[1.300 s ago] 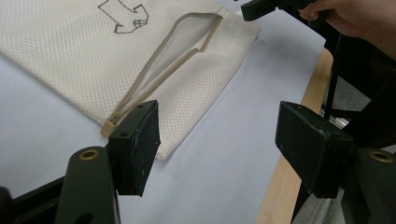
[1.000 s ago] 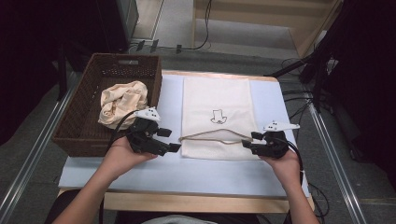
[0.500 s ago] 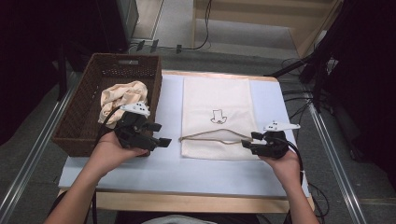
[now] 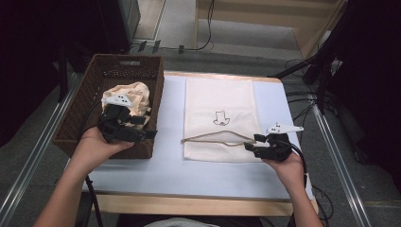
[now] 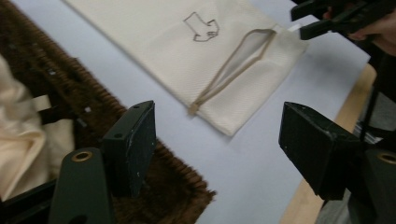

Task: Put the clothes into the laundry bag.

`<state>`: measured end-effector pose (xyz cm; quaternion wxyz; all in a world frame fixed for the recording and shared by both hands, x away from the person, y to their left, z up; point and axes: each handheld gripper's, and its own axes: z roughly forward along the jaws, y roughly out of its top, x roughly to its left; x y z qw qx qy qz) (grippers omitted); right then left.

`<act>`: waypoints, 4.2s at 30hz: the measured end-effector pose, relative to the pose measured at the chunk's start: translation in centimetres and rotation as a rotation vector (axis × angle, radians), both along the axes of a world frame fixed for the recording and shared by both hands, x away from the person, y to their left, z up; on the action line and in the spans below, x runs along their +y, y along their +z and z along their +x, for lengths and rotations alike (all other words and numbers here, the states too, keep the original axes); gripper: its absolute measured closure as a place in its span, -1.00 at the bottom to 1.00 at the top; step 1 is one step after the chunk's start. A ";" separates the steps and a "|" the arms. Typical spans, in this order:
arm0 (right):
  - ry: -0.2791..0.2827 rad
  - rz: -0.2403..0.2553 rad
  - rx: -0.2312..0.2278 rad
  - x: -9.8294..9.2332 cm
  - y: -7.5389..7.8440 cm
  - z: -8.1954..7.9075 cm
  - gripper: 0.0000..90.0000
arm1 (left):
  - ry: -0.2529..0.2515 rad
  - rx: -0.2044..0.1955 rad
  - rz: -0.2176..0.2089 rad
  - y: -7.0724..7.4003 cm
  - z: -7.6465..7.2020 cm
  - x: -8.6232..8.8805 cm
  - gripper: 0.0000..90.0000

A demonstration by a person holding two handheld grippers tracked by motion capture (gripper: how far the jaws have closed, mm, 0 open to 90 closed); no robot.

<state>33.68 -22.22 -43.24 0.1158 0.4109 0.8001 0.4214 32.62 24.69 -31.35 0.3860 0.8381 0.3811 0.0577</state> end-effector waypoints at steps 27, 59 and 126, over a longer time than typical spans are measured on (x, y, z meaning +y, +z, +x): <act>0.037 -0.005 -0.018 1.8 0.3 0.7 -0.08 | 0.200 -0.016 0.076 -0.1 7.7 5.7 -0.40; 0.052 -0.035 -0.007 2.1 0.0 1.3 -0.07 | 0.447 0.180 0.156 -7.4 13.0 9.6 -0.72; 0.048 -0.054 -0.025 1.6 0.0 1.4 -0.07 | 0.440 0.159 0.124 -5.8 14.4 7.4 0.26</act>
